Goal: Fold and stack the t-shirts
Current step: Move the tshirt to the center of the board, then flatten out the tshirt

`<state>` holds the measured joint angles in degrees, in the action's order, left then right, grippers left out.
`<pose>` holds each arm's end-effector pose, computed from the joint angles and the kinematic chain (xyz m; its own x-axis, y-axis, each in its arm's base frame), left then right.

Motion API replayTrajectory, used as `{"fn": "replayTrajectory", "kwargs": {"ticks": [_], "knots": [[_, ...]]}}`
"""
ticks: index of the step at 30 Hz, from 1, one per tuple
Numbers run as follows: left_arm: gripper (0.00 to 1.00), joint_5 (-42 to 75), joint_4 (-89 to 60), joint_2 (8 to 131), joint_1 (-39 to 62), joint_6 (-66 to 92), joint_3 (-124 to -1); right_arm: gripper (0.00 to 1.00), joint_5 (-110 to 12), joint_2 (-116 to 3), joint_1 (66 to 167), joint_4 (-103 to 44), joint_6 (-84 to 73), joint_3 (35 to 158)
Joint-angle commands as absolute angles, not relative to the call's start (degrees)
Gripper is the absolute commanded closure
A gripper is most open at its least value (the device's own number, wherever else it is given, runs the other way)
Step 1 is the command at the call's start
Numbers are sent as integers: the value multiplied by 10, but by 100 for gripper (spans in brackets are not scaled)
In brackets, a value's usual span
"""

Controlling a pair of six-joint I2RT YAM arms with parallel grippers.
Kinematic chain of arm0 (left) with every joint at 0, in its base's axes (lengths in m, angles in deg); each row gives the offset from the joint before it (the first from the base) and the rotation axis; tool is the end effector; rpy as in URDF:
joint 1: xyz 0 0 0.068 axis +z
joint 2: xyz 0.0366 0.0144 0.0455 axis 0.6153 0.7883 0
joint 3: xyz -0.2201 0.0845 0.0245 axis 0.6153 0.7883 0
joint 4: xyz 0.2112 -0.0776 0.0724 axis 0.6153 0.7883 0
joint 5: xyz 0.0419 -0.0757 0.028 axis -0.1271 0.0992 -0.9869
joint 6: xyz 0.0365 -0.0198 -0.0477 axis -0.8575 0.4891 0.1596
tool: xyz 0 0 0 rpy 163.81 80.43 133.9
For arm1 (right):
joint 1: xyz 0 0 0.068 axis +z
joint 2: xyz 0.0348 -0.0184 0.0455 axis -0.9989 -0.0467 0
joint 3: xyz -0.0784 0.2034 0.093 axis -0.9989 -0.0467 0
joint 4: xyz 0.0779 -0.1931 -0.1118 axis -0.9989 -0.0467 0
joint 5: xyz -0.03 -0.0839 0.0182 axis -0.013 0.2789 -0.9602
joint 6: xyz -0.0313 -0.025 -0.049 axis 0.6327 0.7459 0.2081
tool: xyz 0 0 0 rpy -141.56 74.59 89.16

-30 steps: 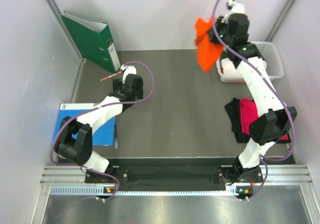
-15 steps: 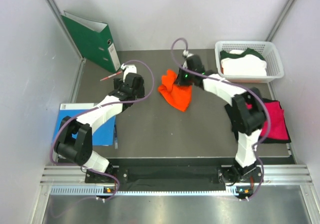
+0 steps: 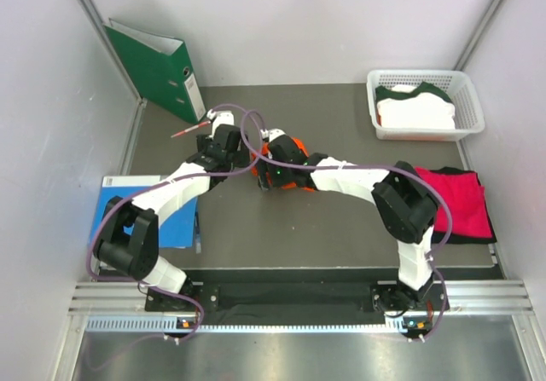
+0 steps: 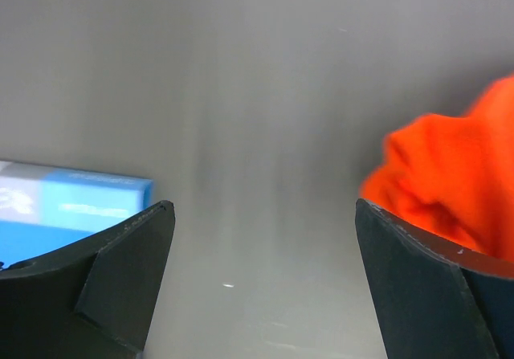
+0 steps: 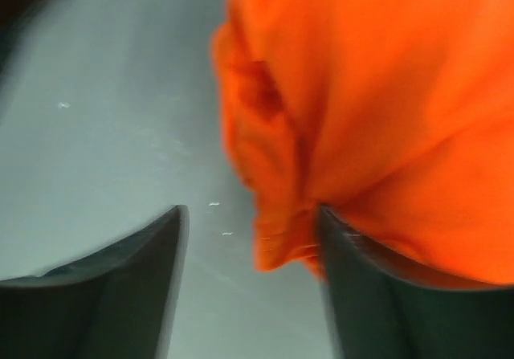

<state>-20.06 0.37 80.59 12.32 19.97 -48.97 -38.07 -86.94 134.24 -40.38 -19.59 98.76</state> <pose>0.2943 -0.1160 0.2122 -0.5830 -0.0319 -0.8118 -0.1320 0.9897 0.0559 0.2784 0.2930 0.1695 -0.6976 -0.2262 -0.6798 -0.4803 0.8517 0.2095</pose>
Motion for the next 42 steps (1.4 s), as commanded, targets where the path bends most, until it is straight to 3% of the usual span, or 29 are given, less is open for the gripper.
{"fn": "replayTrajectory", "kwargs": {"ticks": [1, 9, 18, 21, 24, 25, 27, 28, 33, 42], "knots": [[2, -109, -54, 793, 122, 236, -470, 21, -352, -800, 1331, -369, -202, 946], [5, 104, -184, 809, 120, 339, -400, 18, -260, -624, 1266, -314, -197, 858], [6, 119, -268, 820, 73, 384, -381, 19, -261, -598, 1232, -297, -203, 822], [14, 108, -271, 854, 69, 386, -398, 19, -265, -609, 1229, -300, -208, 820], [36, 91, -279, 892, 69, 387, -417, 19, -267, -609, 1228, -301, -209, 816], [62, 91, -281, 905, 69, 385, -432, 19, -268, -607, 1228, -301, -210, 814], [91, 87, -264, 931, 69, 381, -450, 19, -260, -598, 1227, -303, -209, 807], [100, 87, -256, 936, 69, 380, -465, 19, -259, -595, 1225, -302, -209, 804], [100, 27, -229, 878, 69, 348, -492, 19, -249, -567, 1214, -306, -204, 781], [100, -184, -19, 720, 105, 212, -638, 19, -272, -548, 1170, -294, -233, 740]]}}
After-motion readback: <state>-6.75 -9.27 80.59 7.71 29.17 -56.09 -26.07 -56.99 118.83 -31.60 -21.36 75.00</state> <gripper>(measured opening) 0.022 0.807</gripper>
